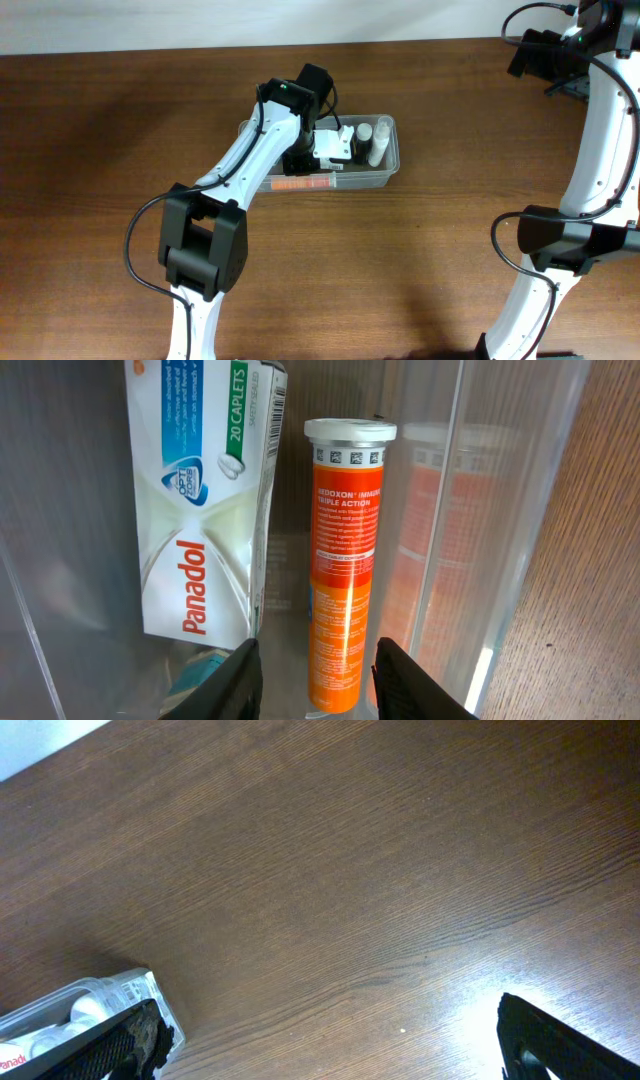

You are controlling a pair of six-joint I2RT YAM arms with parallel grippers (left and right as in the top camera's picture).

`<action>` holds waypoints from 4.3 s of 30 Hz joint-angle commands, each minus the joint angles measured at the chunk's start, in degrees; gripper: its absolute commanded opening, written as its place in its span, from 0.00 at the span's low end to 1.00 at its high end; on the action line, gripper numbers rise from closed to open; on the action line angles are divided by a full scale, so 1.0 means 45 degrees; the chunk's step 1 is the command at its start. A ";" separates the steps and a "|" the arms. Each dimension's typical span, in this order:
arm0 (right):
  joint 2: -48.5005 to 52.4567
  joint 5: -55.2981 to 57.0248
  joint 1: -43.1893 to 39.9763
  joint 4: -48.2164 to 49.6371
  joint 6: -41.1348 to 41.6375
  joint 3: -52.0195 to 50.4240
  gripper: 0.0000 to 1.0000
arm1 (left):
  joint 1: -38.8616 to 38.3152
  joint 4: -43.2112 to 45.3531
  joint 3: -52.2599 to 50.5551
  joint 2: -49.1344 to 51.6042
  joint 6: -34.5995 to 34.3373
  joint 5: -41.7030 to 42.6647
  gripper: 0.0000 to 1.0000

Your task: Pack container

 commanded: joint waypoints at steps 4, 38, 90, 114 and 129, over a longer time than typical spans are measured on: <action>-0.0141 -0.0015 0.0053 -0.0034 0.0102 0.0126 0.98 | 0.0063 0.0034 0.0272 0.0063 0.0034 0.0049 0.45; -0.0141 -0.0015 0.0053 -0.0034 0.0107 0.0126 0.98 | 0.0257 -0.6071 0.2351 -0.5867 -0.9010 -0.1778 1.00; -0.0141 -0.0015 0.0053 -0.0034 0.0102 0.0126 0.98 | 0.4911 1.5601 -2.3479 -2.5679 -0.9680 0.2356 1.00; -0.0141 -0.0015 0.0053 -0.0034 0.0102 0.0126 0.99 | 0.5532 1.4630 -2.4873 -2.8220 -0.9675 0.2560 1.00; -0.0141 -0.0015 0.0053 -0.0034 0.0107 0.0126 0.98 | 0.5532 1.4649 -2.4868 -2.8215 -0.9675 0.2584 1.00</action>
